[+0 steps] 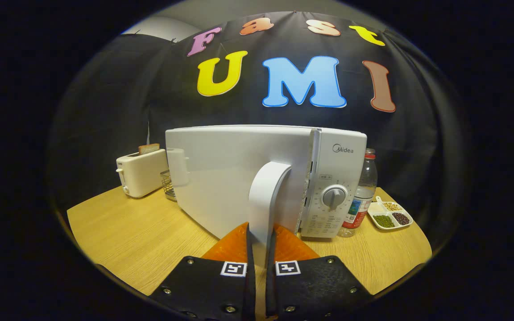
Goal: Open the microwave, put the food inside, and close the microwave door.
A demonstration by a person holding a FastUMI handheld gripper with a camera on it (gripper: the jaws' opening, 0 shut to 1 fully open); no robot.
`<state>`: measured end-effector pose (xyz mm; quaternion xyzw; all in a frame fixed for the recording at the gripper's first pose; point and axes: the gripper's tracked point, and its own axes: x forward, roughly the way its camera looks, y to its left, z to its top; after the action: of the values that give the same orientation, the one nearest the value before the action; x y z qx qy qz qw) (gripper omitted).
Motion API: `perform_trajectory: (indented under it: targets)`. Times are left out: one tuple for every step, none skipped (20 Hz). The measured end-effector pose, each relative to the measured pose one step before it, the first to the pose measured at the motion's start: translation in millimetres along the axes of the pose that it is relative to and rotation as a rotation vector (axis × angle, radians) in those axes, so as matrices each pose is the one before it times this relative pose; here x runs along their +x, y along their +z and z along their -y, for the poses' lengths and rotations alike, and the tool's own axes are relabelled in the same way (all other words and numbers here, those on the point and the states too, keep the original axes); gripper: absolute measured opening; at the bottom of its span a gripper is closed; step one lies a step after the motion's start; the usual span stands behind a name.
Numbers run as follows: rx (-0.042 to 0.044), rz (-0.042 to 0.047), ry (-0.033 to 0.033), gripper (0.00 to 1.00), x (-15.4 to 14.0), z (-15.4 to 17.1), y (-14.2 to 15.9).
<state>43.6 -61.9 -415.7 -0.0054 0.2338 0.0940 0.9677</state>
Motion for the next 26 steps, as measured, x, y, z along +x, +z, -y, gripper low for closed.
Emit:
perform_trajectory:
  targets:
    - [-0.00843, -0.00111, 0.00379, 0.09, -6.41, -6.73, -1.40]
    - [-0.01101, -0.00270, 0.00373, 0.09, -6.22, -8.10, -2.42]
    - [-0.00537, 0.00144, 0.00994, 0.09, -8.19, -10.44, -1.43]
    - [0.00123, 0.00222, 0.01864, 0.09, -7.92, -13.15, -2.34]
    - [0.00377, 0.00553, 0.02699, 0.09, -8.23, -13.86, -1.46]
    - [0.00588, 0.00470, 0.03062, 0.09, -7.66, -16.36, -2.32]
    - [-0.00313, 0.00598, 0.02918, 0.09, -6.14, -16.50, 0.26]
    - [-0.00689, 0.00428, 0.01927, 0.09, -5.01, -14.43, -1.42]
    - [-0.00573, 0.00673, 0.00806, 0.09, -3.47, -12.34, -0.24]
    - [0.00319, 0.01001, 0.00105, 0.09, -2.21, -11.80, -1.32]
    - [0.00598, 0.00908, -0.00052, 0.09, -1.50, -11.55, -0.22]
    - [0.00960, 0.00869, -0.00083, 0.09, -1.07, -13.86, -0.65]
    - [0.00641, 0.00603, 0.00606, 0.09, -0.19, -14.82, -0.18]
    - [-0.00832, 0.01009, -0.00949, 0.09, -0.64, -13.94, 0.29]
    - [-0.02982, 0.01464, -0.02346, 0.08, -0.82, -9.02, 1.31]
    - [-0.02641, 0.02089, -0.01953, 0.08, 0.21, -11.62, 0.48]
    - [-0.01588, 0.01395, -0.02583, 0.08, 1.25, -9.04, 0.27]
    - [-0.00449, 0.01220, -0.03494, 0.08, 0.05, -5.92, -1.50]
    - [0.01225, 0.01074, -0.03902, 0.08, 0.60, -4.79, -0.40]
    - [0.00820, 0.01291, -0.03001, 0.08, 1.03, -7.99, 0.86]
    - [0.00280, 0.00550, -0.02576, 0.08, 0.95, -9.87, 1.68]
    - [0.00417, 0.00685, -0.02574, 0.08, 0.70, -9.41, 0.54]
    - [-0.00165, 0.00828, -0.02604, 0.08, -0.25, -9.83, 0.51]
    - [0.00019, 0.00965, -0.03281, 0.08, 0.47, -9.92, 1.70]
    - [0.00364, 0.00623, -0.02949, 0.08, -0.36, -9.58, 1.17]
    - [-0.00252, 0.00664, -0.02744, 0.08, 0.26, -11.24, -0.13]
